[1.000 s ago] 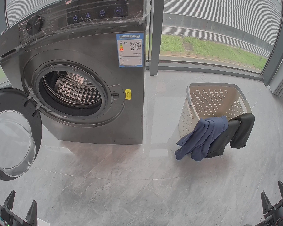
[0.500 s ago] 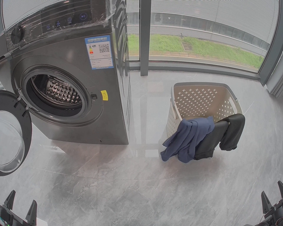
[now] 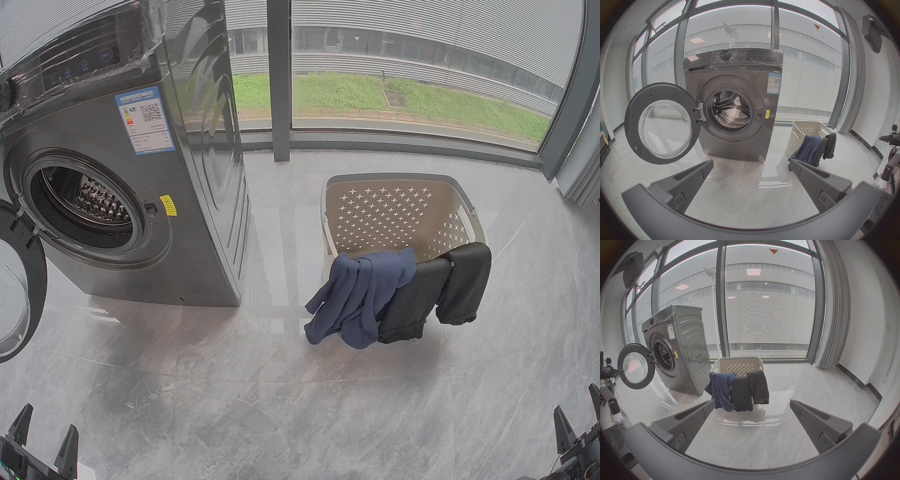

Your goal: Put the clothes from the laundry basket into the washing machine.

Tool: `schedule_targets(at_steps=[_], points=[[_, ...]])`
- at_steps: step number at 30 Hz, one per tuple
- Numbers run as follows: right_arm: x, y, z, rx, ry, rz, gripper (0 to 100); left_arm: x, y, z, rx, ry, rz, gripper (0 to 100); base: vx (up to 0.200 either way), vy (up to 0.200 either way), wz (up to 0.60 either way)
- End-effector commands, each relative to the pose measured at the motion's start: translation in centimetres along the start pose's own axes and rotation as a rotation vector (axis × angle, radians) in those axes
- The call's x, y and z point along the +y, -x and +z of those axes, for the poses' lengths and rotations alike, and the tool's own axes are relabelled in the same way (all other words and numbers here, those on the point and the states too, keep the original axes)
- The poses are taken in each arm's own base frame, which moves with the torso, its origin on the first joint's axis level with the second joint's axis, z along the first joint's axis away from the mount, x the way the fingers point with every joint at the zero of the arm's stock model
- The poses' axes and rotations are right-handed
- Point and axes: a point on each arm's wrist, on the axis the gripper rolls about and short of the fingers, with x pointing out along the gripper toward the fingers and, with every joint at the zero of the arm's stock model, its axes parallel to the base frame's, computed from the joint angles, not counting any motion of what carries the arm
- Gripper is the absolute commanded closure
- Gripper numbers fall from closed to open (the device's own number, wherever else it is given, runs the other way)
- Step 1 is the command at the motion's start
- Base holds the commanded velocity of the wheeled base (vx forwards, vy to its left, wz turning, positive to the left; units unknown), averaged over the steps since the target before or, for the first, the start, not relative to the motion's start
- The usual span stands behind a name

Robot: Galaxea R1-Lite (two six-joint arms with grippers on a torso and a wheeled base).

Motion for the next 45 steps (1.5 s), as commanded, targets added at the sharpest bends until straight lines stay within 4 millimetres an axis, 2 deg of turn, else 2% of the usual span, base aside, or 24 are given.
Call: schedule_targets(at_steps=[1, 24, 45], points=[[0.0, -0.01, -0.52, 0.002, 0.0, 0.001, 0, 0.02, -0.04, -0.42, 0.006, 0.001, 0.001, 0, 0.0, -0.2, 0.0], [0.0, -0.01, -0.54, 0.003, 0.0, 0.001, 0, 0.02, -0.04, -0.42, 0.006, 0.002, 0.001, 0, 0.0, -0.2, 0.0], [0.0, -0.01, -0.54, 0.003, 0.0, 0.001, 0, 0.03, -0.02, -0.43, 0.003, 0.001, -0.001, 0, 0.0, 0.0, 0.0]])
